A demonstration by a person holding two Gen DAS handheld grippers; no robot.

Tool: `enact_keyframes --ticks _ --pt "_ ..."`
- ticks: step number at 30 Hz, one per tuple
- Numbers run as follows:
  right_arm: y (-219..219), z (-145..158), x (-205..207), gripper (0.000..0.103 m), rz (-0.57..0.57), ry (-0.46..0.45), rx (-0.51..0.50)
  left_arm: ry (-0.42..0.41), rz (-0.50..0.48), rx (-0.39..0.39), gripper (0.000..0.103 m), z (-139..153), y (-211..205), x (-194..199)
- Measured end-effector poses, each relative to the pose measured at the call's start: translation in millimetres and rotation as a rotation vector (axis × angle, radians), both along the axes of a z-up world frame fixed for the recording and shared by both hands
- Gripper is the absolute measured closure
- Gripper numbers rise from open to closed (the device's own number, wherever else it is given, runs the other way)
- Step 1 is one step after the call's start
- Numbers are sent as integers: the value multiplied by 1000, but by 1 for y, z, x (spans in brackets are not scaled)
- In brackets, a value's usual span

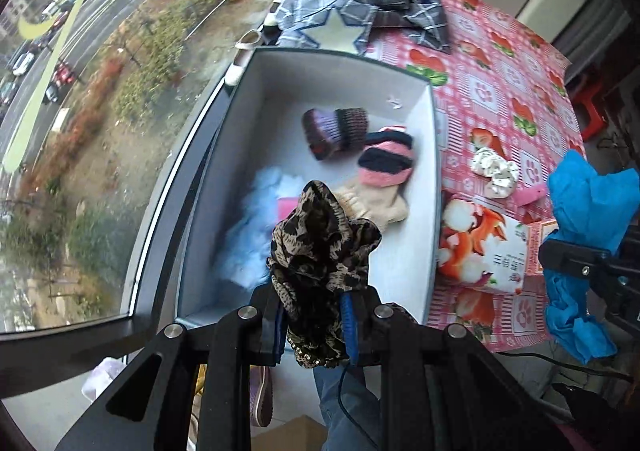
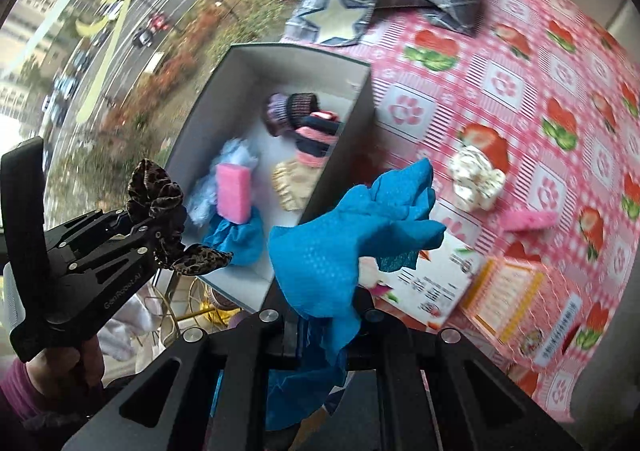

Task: Organize soft objects
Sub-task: 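Carry the leopard scrunchie and blue glove over the white box with both tools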

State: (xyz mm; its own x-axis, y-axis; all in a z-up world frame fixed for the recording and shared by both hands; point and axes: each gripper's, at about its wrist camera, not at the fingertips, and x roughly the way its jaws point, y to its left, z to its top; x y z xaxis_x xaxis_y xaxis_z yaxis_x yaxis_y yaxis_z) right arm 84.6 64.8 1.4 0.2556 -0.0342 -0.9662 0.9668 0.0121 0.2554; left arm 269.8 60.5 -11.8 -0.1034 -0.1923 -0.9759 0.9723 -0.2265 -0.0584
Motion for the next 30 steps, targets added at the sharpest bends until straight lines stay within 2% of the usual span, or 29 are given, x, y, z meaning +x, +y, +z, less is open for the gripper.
enact_keyframes --ticks 5,16,30 --pt "-10 -1 23 91 61 3 -2 -8 31 22 78 -6 1 12" --pt "-29 1 65 91 158 10 -30 -12 34 47 78 -11 1 16" --pt "-31 -9 81 91 190 2 -7 -8 42 87 77 -21 -2 21"
